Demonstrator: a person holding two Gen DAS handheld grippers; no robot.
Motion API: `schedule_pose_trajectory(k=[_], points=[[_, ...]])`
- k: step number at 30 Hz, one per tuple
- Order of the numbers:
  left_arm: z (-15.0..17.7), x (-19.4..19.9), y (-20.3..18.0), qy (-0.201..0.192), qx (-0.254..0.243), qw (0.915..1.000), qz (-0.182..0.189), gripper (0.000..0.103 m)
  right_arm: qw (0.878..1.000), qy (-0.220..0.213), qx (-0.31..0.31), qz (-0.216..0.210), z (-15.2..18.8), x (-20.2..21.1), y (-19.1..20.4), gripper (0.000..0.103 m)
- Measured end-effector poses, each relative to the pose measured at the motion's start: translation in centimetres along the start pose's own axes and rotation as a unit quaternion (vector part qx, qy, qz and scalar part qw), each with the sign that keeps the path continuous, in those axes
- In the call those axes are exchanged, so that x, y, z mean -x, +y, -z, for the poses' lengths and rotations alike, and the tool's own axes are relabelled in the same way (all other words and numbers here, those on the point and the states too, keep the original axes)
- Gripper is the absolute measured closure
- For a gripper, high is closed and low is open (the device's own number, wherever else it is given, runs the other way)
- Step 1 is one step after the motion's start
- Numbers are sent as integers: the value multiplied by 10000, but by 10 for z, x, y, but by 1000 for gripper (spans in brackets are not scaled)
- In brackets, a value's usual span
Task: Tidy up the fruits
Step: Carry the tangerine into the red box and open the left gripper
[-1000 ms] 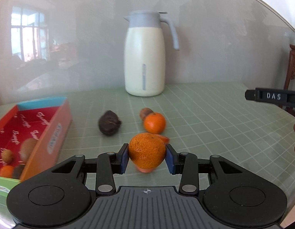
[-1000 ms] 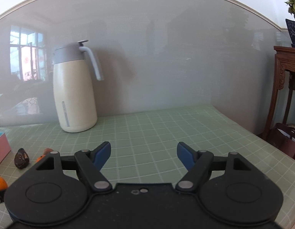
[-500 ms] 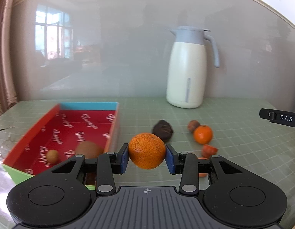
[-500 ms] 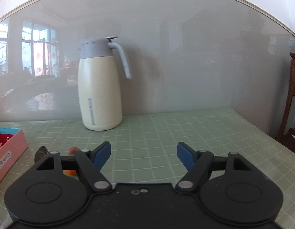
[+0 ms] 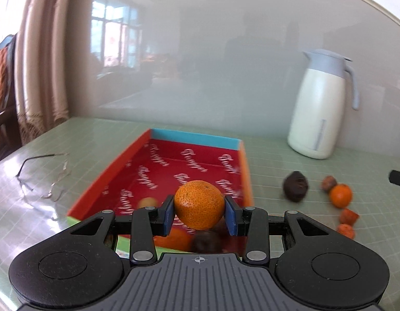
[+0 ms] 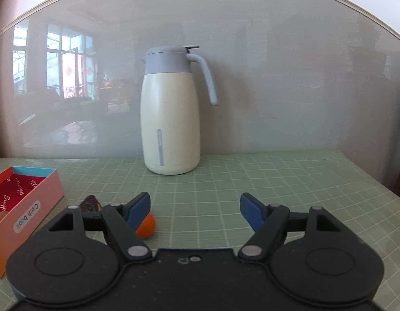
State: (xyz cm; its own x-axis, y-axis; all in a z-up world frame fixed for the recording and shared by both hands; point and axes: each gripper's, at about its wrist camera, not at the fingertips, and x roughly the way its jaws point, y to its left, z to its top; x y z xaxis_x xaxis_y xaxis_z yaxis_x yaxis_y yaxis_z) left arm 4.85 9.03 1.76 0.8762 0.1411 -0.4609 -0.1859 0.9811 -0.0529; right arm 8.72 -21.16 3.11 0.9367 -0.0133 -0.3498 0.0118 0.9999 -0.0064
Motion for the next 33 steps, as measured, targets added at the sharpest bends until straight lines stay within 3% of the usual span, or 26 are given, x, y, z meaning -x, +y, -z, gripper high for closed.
schedule_pose_trajectory(k=[13, 33], points=[[1, -15, 34, 24, 268, 9987, -431, 63, 9997, 22, 189, -138, 5, -1, 20, 27], [2, -16, 36, 39, 306, 9969, -718, 63, 9998, 1, 197, -17, 6, 3, -1, 26]])
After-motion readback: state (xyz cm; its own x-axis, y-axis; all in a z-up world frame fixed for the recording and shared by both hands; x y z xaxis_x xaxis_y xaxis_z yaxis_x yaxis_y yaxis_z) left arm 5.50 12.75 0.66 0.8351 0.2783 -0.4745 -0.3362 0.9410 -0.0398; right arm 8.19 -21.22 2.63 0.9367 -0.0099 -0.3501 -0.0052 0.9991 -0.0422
